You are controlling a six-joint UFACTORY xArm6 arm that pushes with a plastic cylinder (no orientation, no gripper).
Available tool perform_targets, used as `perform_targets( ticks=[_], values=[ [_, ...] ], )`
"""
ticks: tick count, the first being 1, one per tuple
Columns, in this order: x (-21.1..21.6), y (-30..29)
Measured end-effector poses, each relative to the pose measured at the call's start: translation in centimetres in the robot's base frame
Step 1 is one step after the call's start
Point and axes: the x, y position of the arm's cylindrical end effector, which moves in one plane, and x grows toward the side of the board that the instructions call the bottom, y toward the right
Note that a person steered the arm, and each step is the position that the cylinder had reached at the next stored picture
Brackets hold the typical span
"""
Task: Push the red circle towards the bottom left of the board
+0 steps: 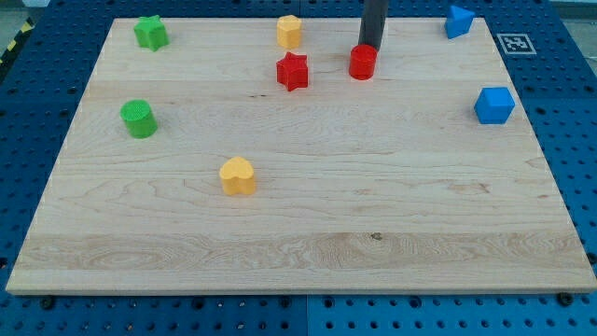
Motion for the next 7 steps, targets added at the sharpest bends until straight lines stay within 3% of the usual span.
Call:
perform_targets(
  ticks=[2,5,7],
  values=[
    [2.7,-2.5],
    [12.5,-3.2],
    [15.4,-6.7]
  ],
)
